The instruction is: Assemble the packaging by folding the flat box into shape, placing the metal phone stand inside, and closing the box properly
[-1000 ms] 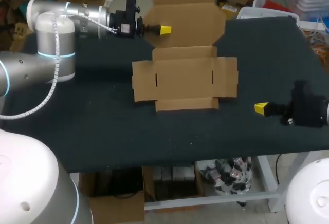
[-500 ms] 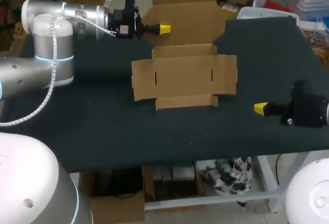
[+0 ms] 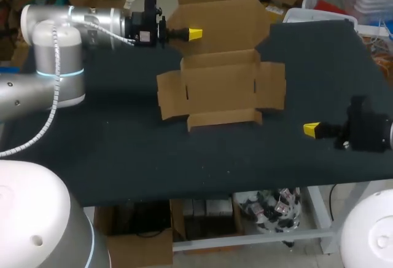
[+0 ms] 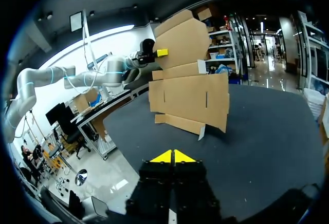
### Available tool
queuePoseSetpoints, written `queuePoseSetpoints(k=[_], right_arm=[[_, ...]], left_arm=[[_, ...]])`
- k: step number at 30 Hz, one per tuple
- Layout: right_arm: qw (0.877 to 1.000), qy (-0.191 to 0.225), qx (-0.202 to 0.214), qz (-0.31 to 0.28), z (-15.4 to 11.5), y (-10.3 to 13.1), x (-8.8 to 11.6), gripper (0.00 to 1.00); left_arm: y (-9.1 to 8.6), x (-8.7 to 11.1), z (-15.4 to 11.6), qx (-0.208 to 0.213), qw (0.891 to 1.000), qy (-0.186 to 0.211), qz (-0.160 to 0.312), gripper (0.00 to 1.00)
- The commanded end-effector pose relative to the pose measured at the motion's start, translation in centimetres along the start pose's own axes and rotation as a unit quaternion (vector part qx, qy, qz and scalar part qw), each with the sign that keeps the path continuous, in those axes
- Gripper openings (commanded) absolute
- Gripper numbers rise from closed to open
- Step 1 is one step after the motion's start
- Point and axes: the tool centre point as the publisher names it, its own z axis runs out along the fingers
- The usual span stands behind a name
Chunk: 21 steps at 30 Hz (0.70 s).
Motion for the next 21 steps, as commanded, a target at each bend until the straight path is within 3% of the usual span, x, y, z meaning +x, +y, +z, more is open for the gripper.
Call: queuePoseSetpoints(k=[1,11,21], right_arm=[[1.000,0.002,-0.003,0.000,-0.1,-0.1,0.0,0.00],[1.000,0.002,-0.003,0.000,-0.1,-0.1,0.0,0.00],[1.000,0.002,-0.003,0.000,-0.1,-0.1,0.0,0.00]], left_arm=[[-0.6,1.5,-0.3,-0.008,1.000,-0.009,-0.002,0.00],[-1.8,3.6,-0.5,-0.017,1.000,-0.009,-0.004,0.00],[-1.7,4.6,-1.1,-0.017,1.000,-0.002,-0.020,0.00]])
